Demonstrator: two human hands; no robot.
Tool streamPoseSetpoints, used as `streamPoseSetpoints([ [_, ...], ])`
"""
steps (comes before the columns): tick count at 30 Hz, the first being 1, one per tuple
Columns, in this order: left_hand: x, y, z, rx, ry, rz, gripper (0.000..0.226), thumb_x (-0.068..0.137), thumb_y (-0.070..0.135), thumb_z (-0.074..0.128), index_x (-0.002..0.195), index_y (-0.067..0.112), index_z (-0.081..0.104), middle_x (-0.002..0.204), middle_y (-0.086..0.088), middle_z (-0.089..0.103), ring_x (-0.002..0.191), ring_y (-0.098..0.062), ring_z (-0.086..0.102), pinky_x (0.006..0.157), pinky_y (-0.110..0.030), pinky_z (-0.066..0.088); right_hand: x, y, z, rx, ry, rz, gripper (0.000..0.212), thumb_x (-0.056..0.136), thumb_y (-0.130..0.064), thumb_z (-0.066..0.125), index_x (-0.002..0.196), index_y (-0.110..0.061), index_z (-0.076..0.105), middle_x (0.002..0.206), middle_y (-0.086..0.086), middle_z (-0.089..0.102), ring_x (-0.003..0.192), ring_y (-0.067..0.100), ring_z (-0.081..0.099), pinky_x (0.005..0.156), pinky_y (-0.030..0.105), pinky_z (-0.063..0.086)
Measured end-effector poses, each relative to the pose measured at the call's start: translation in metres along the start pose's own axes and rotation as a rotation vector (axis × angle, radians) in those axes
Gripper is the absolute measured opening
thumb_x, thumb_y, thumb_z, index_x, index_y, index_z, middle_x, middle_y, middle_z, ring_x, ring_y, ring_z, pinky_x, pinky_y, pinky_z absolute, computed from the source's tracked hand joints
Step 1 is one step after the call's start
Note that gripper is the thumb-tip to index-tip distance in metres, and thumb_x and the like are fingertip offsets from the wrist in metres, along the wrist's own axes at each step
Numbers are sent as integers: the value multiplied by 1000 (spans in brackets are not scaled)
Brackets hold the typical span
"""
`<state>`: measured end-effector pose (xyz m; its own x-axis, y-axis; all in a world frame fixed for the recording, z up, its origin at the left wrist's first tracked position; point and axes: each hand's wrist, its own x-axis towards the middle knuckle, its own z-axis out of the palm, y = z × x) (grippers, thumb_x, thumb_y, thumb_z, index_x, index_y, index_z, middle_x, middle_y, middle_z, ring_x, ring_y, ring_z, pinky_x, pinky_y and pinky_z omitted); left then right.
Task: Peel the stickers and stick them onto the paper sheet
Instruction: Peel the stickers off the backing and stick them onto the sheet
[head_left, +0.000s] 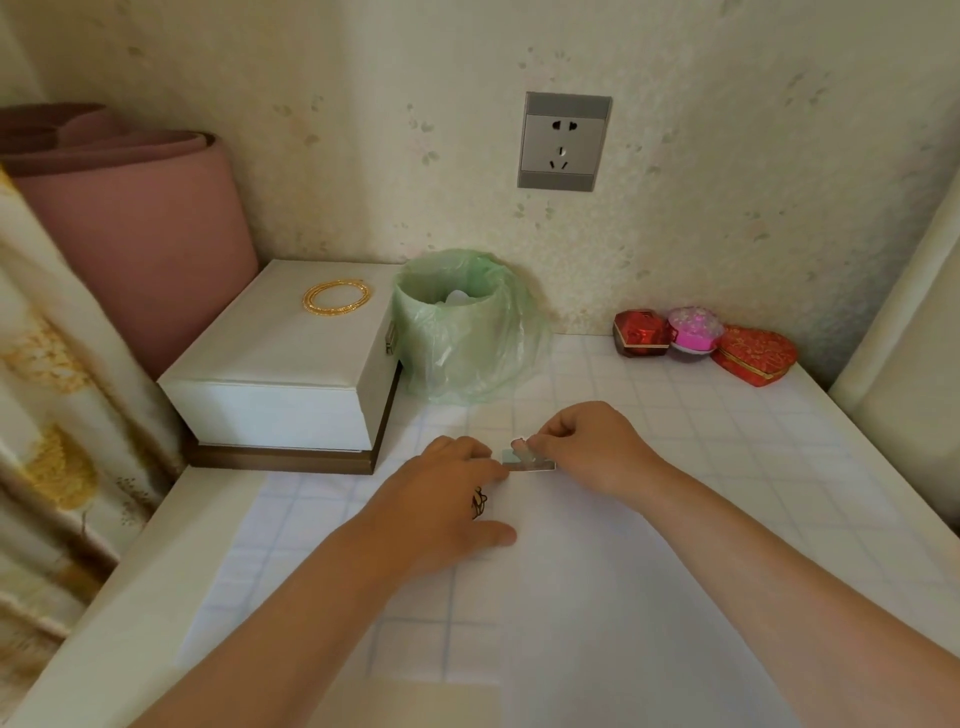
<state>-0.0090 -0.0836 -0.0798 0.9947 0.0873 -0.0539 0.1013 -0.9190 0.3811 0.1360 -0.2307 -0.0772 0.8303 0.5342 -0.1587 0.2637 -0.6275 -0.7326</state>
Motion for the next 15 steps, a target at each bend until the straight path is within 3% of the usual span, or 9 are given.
streamPoseSetpoints([
  [5,0,-2,2,-53,51,-20,60,76,56,76,129,33,58,138,16,44,126,-5,36,104,-27,39,1,-4,4,-106,18,-11,18,85,-34,75,72,-22,76,68,-16,66,75,15,66,72,39,57],
  [15,-1,0,2,-44,53,-19,60,77,55,74,129,31,56,137,17,42,126,-6,36,104,-30,39,0,-5,8,-193,62,-23,18,85,-39,75,69,-29,73,74,-12,68,73,12,65,71,37,58],
])
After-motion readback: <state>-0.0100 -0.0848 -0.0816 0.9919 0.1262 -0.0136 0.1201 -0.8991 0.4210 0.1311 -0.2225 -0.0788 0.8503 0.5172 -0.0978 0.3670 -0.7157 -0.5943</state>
